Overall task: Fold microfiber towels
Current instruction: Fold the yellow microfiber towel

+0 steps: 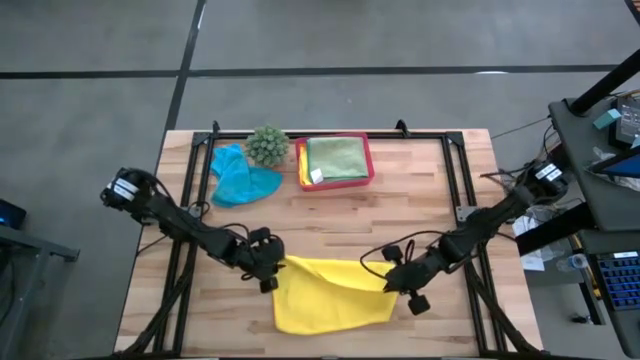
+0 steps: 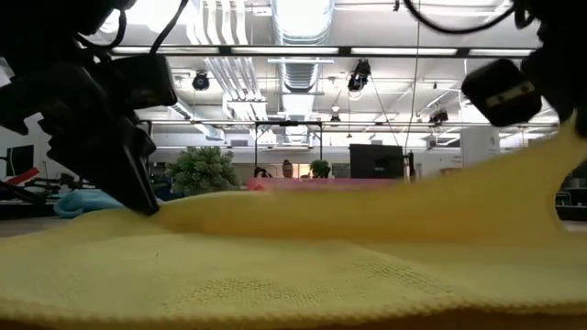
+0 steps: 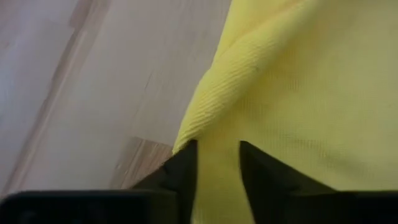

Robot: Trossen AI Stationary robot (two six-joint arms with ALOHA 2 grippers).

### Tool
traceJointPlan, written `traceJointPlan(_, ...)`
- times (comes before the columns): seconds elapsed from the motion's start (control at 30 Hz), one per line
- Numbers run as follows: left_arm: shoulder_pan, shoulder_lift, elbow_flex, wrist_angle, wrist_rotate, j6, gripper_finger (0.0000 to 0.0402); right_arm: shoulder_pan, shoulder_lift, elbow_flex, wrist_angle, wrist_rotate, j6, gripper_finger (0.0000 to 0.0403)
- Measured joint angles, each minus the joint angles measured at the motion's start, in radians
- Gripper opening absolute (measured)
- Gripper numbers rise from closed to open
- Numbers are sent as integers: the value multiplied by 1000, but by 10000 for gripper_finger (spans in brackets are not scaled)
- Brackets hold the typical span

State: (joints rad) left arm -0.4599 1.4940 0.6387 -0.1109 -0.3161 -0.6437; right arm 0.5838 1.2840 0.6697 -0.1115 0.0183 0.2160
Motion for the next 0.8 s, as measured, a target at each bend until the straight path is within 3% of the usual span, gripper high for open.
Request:
traceJointPlan(0.13,-6,12,16,-7,1,2,14,-2,71,0,24,3,7,9)
traceJointPlan(0.3,-34,7,104,-31,-16,51,2,-2,124,5,36,4,28,9)
traceJointPlan(0.57,-112,37,291,-242,-23,42,0,9,131,-16,44,10,120,9)
traceJointPlan(0.8,-116,41,260,-352,-19,-197,9,27,131,-61,44,9,150,8)
